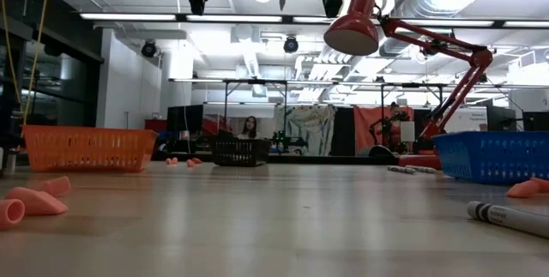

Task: Sort crayons

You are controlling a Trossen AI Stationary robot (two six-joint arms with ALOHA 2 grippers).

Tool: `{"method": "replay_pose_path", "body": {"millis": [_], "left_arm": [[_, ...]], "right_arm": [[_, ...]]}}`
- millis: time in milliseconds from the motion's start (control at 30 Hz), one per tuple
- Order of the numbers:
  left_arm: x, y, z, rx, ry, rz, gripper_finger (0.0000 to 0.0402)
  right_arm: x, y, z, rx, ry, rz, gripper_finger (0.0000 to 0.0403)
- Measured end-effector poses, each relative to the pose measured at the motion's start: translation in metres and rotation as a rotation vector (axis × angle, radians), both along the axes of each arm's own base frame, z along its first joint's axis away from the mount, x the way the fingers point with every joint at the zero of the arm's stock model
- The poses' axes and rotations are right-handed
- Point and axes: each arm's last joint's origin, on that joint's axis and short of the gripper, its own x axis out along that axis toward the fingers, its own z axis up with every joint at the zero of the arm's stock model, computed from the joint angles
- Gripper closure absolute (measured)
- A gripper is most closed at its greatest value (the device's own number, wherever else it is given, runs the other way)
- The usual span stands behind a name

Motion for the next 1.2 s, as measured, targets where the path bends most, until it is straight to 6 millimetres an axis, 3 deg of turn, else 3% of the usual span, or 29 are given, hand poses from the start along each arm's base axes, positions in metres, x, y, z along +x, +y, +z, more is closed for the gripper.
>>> {"method": "replay_pose_path", "body": {"millis": [400, 567, 700, 1000, 1200], "left_arm": [[0.0, 0.0, 0.0, 0.0, 0.0, 0.0, 0.0277], [0.0, 0.0, 0.003, 0.003, -0.03, 0.0, 0.0277], [-0.001, 0.0, 0.012, 0.013, -0.121, 0.003, 0.0277], [-0.004, 0.0, 0.027, -0.015, -0.288, -0.001, 0.0277], [-0.004, 0.0, 0.028, -0.042, -0.298, -0.004, 0.0277]], "right_arm": [[0.0, 0.0, 0.0, 0.001, 0.002, -0.002, 0.0402], [0.012, -0.001, -0.021, 0.025, 0.08, -0.016, 0.0402], [0.034, -0.002, -0.048, 0.039, 0.083, -0.019, 0.0402], [0.087, -0.006, -0.119, 0.182, -0.091, -0.068, 0.0402], [0.134, -0.009, -0.134, 0.24, -0.151, -0.067, 0.0402]]}}
